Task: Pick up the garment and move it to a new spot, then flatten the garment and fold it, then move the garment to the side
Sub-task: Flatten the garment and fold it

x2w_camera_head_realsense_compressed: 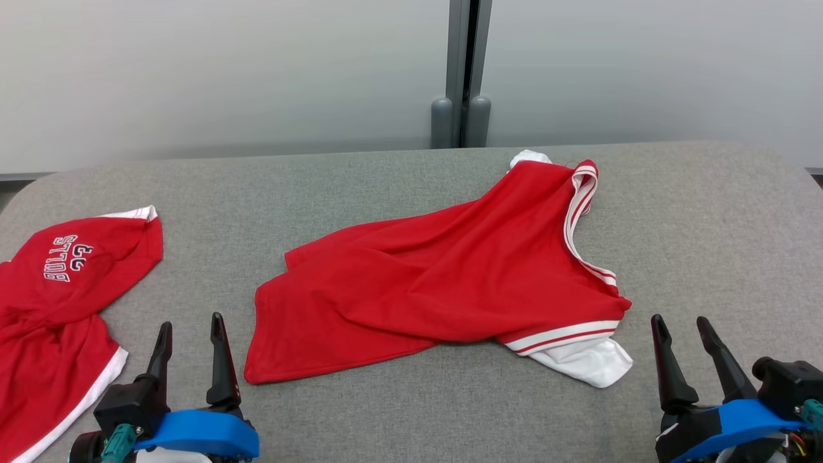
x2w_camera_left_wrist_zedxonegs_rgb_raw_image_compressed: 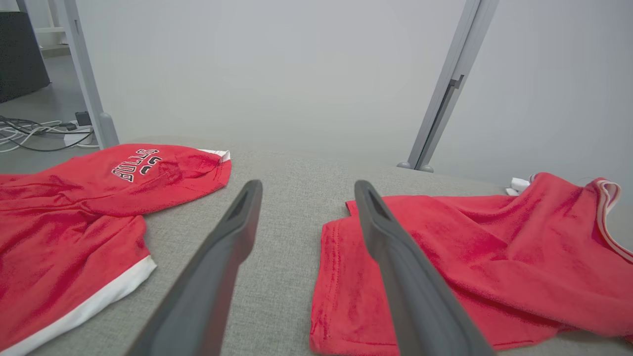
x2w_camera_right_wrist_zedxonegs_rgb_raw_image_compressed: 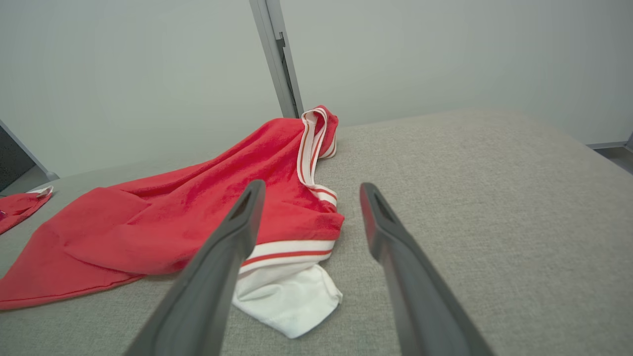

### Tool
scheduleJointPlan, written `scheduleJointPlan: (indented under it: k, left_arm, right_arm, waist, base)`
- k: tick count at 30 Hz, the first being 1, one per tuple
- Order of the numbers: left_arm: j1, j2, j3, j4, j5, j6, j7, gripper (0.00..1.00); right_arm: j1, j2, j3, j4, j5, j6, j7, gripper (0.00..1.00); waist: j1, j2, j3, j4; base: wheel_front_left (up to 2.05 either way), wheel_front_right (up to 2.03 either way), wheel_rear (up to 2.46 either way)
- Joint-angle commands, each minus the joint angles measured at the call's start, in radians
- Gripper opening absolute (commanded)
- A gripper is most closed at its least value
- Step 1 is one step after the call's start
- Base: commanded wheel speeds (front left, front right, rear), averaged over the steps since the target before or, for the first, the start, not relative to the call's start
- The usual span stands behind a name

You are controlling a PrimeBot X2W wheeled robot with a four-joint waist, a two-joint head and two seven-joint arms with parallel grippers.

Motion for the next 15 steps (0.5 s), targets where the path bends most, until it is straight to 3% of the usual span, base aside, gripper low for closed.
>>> scheduleJointPlan:
  k: [1, 7, 15]
  left_arm:
    - [0.009, 0.001, 0.01, -0.013, 0.012, -0.005, -0.006, 1.0]
    - [0.041, -0.007, 0.04, -0.084, 0.08, -0.043, -0.007, 1.0]
    - [0.061, -0.021, 0.043, -0.043, 0.12, -0.079, -0.007, 1.0]
  right_arm:
    - [0.01, -0.003, -0.002, 0.0, 0.006, 0.0, 0.006, 1.0]
    - [0.024, -0.003, -0.015, 0.007, 0.013, 0.0, 0.015, 1.0]
    - [0.013, -0.003, -0.016, 0.038, 0.024, 0.0, 0.057, 1.0]
  waist:
    - [0.0001, 0.0001, -0.006, 0.0]
    - [0.0001, 0.0001, -0.025, 0.001]
    - [0.0001, 0.0001, -0.022, -0.006]
  base:
    - [0.0, 0.0, 0.0]
    - [0.0, 0.0, 0.0]
    - [0.0, 0.0, 0.0]
